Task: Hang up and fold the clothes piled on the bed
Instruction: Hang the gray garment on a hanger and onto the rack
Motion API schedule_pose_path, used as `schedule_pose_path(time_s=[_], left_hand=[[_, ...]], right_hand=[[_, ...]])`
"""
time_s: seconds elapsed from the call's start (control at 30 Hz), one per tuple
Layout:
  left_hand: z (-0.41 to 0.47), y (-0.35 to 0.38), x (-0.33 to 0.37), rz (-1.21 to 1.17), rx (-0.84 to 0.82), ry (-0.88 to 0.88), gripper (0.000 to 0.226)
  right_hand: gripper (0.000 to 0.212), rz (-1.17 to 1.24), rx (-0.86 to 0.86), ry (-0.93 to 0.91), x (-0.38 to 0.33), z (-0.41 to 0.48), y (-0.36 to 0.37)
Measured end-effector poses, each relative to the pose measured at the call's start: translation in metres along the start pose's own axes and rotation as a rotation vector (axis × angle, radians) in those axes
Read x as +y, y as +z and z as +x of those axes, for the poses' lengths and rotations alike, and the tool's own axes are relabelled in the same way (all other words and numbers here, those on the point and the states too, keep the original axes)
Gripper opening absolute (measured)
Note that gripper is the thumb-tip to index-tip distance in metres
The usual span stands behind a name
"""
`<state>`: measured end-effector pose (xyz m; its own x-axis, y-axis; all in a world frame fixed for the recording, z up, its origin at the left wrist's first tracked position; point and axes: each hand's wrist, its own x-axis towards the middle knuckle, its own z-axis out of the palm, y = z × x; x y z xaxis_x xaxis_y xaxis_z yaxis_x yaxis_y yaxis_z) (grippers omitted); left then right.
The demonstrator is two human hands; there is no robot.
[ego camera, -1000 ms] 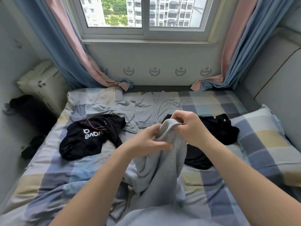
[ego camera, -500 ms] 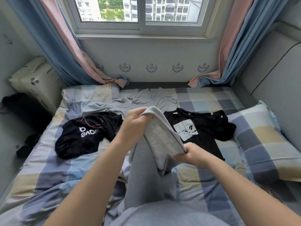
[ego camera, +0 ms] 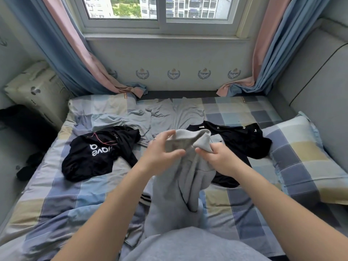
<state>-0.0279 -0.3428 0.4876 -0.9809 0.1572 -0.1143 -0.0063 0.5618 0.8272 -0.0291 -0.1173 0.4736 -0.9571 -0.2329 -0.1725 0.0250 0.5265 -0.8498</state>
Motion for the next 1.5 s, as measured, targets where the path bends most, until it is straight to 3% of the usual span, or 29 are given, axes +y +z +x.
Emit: schedule_pose_path(time_s=[0.07, 0.13, 0.2, 0.3, 0.4, 0.5, 0.6, 0.7, 0.77, 0.87, 0.97, 1.03, 1.07, 1.17, 1.3, 1.5], left_hand=[[-0.003, 0.007, 0.004, 0.113, -0.096, 0.097, 0.090], [-0.005, 0.016, 0.009, 0.097, -0.202, 0.184, 0.094], [-0.005, 0.024, 0.011, -0.063, -0.188, 0.226, 0.072], [-0.003, 0.025, 0.013, -0.091, 0.030, 0.269, 0.012], [-0.002, 0.021, 0.017, -0.159, 0.129, 0.269, 0.026], [-0.001, 0.013, 0.030, -0.288, 0.168, 0.248, 0.028], [0.001, 0.002, 0.044, -0.452, 0.196, 0.267, 0.030], [0.006, -0.014, 0.049, -0.615, 0.200, 0.249, 0.040], [0.008, -0.021, 0.050, -0.655, 0.189, 0.235, 0.040], [0.012, -0.027, 0.053, -0.629, 0.191, 0.226, 0.039], [0.021, -0.042, 0.053, -0.641, 0.273, 0.220, 0.028], [0.029, -0.055, 0.052, -0.635, 0.288, 0.207, 0.033], [0.032, -0.059, 0.051, -0.619, 0.281, 0.206, 0.038], [0.039, -0.056, 0.044, -0.534, 0.258, 0.200, 0.039], [0.037, -0.031, 0.036, -0.516, 0.200, 0.141, 0.019], [0.021, -0.008, 0.022, -0.473, 0.131, 0.057, 0.022]], right_hand=[[0.037, 0.045, -0.017, -0.100, -0.027, -0.003, -0.005], [0.028, 0.023, -0.032, -0.207, -0.052, -0.006, -0.009], [0.029, -0.001, -0.017, -0.289, -0.068, -0.008, -0.014], [0.017, 0.037, 0.038, -0.340, -0.075, -0.009, -0.027], [0.004, 0.032, -0.009, -0.301, -0.071, -0.010, -0.042], [0.034, -0.138, -0.074, -0.173, -0.056, -0.002, -0.054], [0.038, -0.366, -0.126, -0.024, -0.032, 0.004, -0.057], [0.040, -0.431, -0.068, 0.043, -0.012, 0.003, -0.052], [0.051, -0.314, -0.025, 0.096, -0.007, 0.000, -0.048], [0.052, -0.253, -0.135, 0.154, 0.001, -0.002, -0.045], [0.031, -0.295, -0.215, 0.045, -0.002, -0.007, -0.048], [0.017, -0.074, -0.150, -0.056, -0.005, -0.010, -0.048], [0.019, -0.008, -0.093, -0.097, -0.011, -0.011, -0.049], [0.016, 0.056, -0.008, -0.195, -0.028, -0.011, -0.048], [0.018, 0.122, 0.021, -0.216, -0.044, -0.013, -0.048], [0.010, 0.376, 0.150, -0.201, -0.061, -0.018, -0.041]])
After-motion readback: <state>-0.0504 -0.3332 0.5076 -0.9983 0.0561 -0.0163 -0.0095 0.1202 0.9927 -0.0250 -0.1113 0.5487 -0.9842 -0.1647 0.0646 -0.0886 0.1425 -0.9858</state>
